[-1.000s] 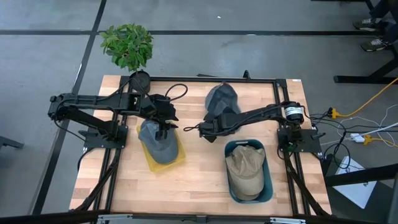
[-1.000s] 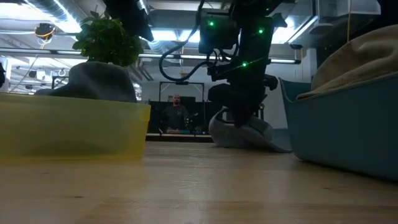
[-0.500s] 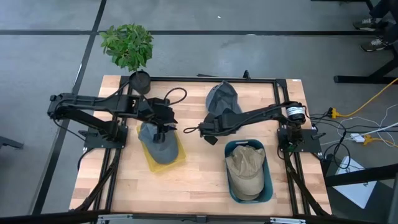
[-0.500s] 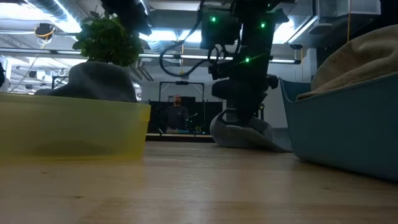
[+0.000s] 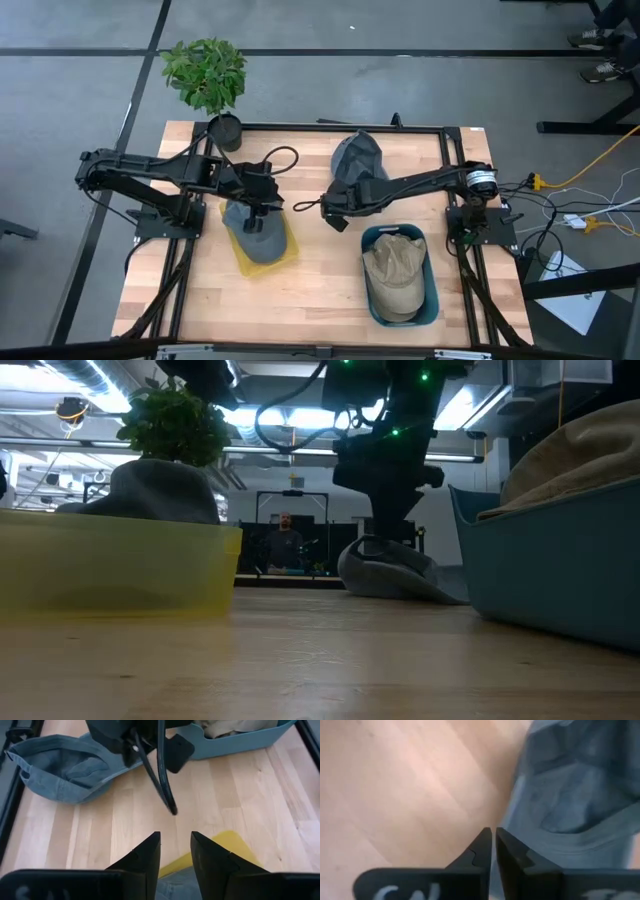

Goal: Pick & Place hat
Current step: Put the gray cap into the blue bin

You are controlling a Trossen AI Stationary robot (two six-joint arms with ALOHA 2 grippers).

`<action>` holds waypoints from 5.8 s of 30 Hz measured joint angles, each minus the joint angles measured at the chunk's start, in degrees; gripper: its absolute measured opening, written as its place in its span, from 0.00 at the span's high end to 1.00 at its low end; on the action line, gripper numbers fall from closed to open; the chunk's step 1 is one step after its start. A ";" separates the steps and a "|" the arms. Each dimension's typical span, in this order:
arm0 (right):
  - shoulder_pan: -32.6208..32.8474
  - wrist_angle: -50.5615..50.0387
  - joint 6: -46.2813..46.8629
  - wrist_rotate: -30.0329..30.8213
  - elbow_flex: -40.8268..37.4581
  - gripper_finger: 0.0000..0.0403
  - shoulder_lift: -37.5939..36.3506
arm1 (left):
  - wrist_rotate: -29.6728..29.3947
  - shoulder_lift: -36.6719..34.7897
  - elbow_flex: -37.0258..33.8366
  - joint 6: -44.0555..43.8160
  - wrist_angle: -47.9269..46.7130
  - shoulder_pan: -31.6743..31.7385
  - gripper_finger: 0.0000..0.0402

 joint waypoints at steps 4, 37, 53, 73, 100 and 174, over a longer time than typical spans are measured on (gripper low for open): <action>-1.39 3.38 -5.37 -7.28 0.00 0.90 0.05 | -1.75 0.00 -0.02 1.15 -0.01 0.00 0.74; -3.02 -0.75 0.02 -2.92 0.05 0.43 3.14 | -3.96 0.04 -0.01 2.11 0.00 0.00 0.74; -4.19 -1.73 -1.81 2.03 0.04 0.55 8.42 | -3.96 0.04 0.00 2.05 0.00 0.00 0.74; -2.78 -21.09 -2.05 13.86 9.44 0.97 3.66 | -3.96 0.04 0.00 1.04 0.00 0.00 0.74; -6.63 -34.18 -17.43 -16.30 50.59 0.97 -4.55 | -3.63 0.07 -0.01 -2.32 4.54 0.01 0.73; -10.11 -28.99 -23.94 -28.83 50.36 0.90 -10.81 | 18.46 2.78 0.03 7.94 29.79 15.56 0.99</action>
